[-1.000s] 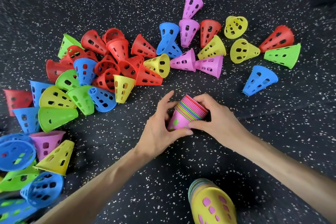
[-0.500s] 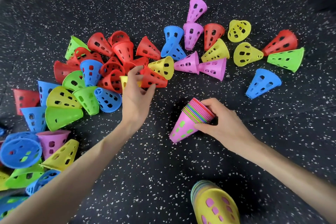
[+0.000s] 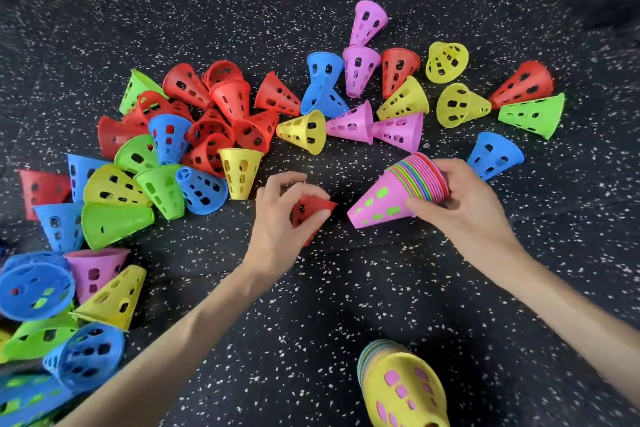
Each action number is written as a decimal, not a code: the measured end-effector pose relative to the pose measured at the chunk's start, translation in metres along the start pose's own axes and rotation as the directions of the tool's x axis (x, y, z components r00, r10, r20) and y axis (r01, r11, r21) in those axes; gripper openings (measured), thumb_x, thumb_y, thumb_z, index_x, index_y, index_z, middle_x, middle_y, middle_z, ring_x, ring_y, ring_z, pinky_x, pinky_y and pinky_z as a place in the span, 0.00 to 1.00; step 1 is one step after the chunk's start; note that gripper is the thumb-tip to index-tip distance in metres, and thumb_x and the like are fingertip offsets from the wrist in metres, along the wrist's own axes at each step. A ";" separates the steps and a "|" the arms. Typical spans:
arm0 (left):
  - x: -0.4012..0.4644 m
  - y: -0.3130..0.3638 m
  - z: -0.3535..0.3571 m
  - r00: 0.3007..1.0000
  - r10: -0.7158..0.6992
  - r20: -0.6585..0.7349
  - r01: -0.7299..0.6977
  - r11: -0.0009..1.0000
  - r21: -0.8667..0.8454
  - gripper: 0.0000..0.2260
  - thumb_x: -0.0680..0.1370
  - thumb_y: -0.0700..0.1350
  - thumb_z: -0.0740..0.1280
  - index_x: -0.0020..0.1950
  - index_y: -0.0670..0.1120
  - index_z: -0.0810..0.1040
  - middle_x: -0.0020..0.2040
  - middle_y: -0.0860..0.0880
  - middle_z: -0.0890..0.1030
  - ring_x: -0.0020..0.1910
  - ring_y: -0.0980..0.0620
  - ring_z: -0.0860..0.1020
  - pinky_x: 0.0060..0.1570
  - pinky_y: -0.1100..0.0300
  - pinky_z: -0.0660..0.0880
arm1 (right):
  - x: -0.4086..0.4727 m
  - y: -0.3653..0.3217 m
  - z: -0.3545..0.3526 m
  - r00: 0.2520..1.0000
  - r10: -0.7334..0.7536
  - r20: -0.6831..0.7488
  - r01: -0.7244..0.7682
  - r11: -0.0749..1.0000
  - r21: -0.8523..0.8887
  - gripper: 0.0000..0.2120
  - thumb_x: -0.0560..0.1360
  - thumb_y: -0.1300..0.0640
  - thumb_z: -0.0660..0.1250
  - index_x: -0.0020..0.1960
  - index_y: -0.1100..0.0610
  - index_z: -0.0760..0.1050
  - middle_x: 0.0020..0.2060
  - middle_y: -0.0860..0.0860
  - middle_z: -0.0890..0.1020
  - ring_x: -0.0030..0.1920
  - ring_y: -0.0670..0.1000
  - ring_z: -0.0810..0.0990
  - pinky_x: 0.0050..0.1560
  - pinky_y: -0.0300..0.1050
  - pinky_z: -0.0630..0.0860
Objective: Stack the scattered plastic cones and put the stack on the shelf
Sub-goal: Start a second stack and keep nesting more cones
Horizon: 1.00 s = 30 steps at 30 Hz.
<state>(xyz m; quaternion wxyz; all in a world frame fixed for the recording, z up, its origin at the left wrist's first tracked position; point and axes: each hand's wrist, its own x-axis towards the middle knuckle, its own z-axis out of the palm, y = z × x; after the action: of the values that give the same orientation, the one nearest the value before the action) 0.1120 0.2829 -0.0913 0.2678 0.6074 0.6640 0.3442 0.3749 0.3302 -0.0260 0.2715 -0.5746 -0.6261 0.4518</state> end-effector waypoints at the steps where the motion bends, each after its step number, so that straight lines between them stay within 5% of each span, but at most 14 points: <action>1: -0.002 0.002 0.001 1.000 -0.016 -0.003 0.016 1.000 -0.002 0.15 0.76 0.48 0.76 0.57 0.64 0.79 0.67 0.58 0.70 0.63 0.55 0.68 0.64 0.44 0.73 | 0.001 0.000 -0.001 1.000 0.004 -0.018 -0.004 1.000 0.000 0.22 0.74 0.56 0.76 0.64 0.47 0.72 0.52 0.43 0.83 0.52 0.41 0.82 0.58 0.50 0.80; 6: -0.007 0.001 -0.001 0.995 -0.101 -0.018 0.099 0.993 -0.066 0.28 0.75 0.48 0.77 0.71 0.62 0.71 0.69 0.59 0.71 0.68 0.54 0.70 0.66 0.45 0.74 | 0.005 0.000 -0.001 0.996 0.003 -0.090 -0.001 1.000 0.020 0.22 0.74 0.56 0.75 0.65 0.49 0.72 0.51 0.44 0.83 0.50 0.43 0.82 0.55 0.49 0.80; 9: -0.012 0.005 0.001 0.981 -0.187 0.047 0.192 0.970 -0.151 0.33 0.75 0.48 0.78 0.75 0.61 0.66 0.65 0.62 0.76 0.64 0.61 0.76 0.65 0.55 0.75 | 0.006 -0.004 0.000 0.994 -0.008 -0.105 0.012 0.999 0.034 0.21 0.74 0.56 0.75 0.64 0.48 0.72 0.51 0.43 0.83 0.49 0.41 0.82 0.52 0.42 0.78; 15: -0.021 0.025 0.013 0.991 -0.099 0.086 0.116 0.970 -0.212 0.36 0.73 0.45 0.79 0.73 0.63 0.64 0.67 0.62 0.77 0.62 0.66 0.74 0.58 0.74 0.69 | 0.009 -0.006 0.000 0.994 -0.031 -0.101 0.034 0.999 0.024 0.22 0.74 0.56 0.76 0.64 0.48 0.71 0.52 0.42 0.82 0.51 0.40 0.81 0.54 0.40 0.78; 25: -0.020 0.053 0.029 0.982 -0.037 0.186 0.088 0.959 -0.271 0.35 0.76 0.53 0.76 0.78 0.63 0.63 0.66 0.61 0.77 0.65 0.66 0.76 0.60 0.75 0.70 | 0.005 0.002 0.011 0.984 -0.069 0.162 0.069 0.998 0.002 0.24 0.73 0.58 0.76 0.61 0.39 0.71 0.55 0.41 0.82 0.56 0.41 0.81 0.61 0.53 0.79; 30: -0.007 0.058 0.030 0.960 0.076 0.269 -0.002 0.964 -0.265 0.37 0.77 0.52 0.76 0.79 0.67 0.59 0.70 0.64 0.74 0.64 0.59 0.78 0.60 0.64 0.77 | 0.010 0.002 0.000 0.972 -0.096 0.214 0.099 0.995 -0.001 0.21 0.75 0.61 0.73 0.61 0.41 0.74 0.54 0.41 0.83 0.57 0.43 0.81 0.60 0.52 0.79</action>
<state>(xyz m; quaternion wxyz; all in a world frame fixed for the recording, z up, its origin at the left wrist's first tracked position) 0.1726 0.2819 -0.0649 0.4290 0.6218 0.5563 0.3462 0.3739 0.3398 -0.0294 0.2213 -0.4929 -0.6815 0.4935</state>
